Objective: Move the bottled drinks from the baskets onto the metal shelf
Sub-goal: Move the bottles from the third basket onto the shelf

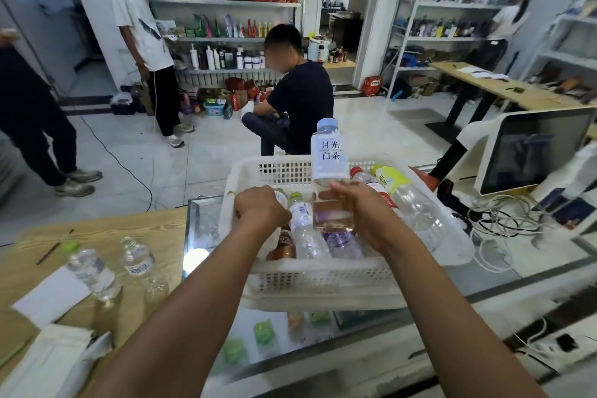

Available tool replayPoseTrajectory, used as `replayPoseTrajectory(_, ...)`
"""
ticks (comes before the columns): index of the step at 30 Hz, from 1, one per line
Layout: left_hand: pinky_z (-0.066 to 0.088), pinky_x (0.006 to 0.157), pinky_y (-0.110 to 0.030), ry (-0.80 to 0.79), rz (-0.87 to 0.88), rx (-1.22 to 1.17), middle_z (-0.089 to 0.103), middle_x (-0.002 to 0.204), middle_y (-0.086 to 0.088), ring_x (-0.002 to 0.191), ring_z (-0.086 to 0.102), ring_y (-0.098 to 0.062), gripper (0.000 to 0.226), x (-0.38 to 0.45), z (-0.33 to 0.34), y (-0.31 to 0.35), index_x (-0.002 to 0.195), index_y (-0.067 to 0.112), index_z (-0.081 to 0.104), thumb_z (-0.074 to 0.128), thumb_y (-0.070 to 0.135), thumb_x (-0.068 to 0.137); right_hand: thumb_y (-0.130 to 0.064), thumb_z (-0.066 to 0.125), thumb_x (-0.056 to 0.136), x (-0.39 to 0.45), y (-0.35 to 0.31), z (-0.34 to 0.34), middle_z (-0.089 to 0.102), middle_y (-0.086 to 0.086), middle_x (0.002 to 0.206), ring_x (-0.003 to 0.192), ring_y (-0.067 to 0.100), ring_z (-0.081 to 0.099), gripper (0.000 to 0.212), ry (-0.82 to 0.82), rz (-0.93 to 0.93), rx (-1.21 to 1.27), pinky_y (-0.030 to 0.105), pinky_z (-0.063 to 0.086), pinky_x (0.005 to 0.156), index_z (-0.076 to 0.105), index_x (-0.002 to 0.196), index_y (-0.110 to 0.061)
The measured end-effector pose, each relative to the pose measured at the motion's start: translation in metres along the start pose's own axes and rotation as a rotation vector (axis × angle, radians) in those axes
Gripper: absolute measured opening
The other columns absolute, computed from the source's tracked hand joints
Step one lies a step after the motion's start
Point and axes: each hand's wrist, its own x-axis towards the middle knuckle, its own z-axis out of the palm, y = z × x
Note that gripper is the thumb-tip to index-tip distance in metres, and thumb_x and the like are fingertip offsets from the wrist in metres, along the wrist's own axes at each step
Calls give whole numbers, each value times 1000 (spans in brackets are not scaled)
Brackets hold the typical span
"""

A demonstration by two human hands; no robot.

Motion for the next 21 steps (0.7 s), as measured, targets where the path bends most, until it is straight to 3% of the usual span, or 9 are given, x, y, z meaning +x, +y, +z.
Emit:
replayPoseTrajectory(2,37,59,-27,64,-17,-129,51,76,5,73,52,-18,46,-2,-2,1,87,21,47,70,57,69,-29,63,85,-5,0,1,73,14,104,84,31,71,36,28,7,3,47,56,79,65,114,-8)
replayPoseTrajectory(6,34,51,-25,183,-8,-314,51,68,4,69,53,-18,49,-7,-11,1,72,20,48,75,58,58,-32,86,68,-13,0,1,73,12,96,72,27,70,62,55,-34,1,36,55,63,62,119,-6)
replayPoseTrajectory(10,29,40,-21,212,4,-613,57,58,4,51,54,-11,42,-17,-17,-3,64,20,55,78,54,54,-24,90,64,-14,0,-3,70,5,76,66,24,65,41,93,-45,12,36,53,68,69,95,-8)
replayPoseTrajectory(12,43,41,-28,112,-10,-865,65,61,0,54,63,-17,38,-22,-21,-3,69,18,63,80,48,53,-25,89,61,-17,-1,-2,70,3,72,64,22,66,37,157,-59,23,33,52,64,69,89,-12)
replayPoseTrajectory(14,58,61,-42,-83,-39,-1185,73,75,-10,67,72,-29,45,-26,-29,1,82,8,69,84,38,52,-28,87,54,-21,-3,1,74,6,83,67,21,72,54,247,-73,25,30,54,59,66,101,-13)
replayPoseTrajectory(17,57,72,-40,-287,48,-1426,75,88,-16,73,73,-31,51,-37,-40,13,98,2,69,83,28,57,-25,86,52,-28,-8,3,73,9,98,71,21,74,73,390,-147,22,33,58,56,54,116,-13)
replayPoseTrajectory(21,53,83,-49,-493,123,-1755,69,101,-22,83,66,-32,63,-53,-48,29,115,-3,62,75,21,58,-23,88,59,-41,-12,4,69,15,108,82,26,74,69,533,-237,-56,44,62,66,54,118,-14)
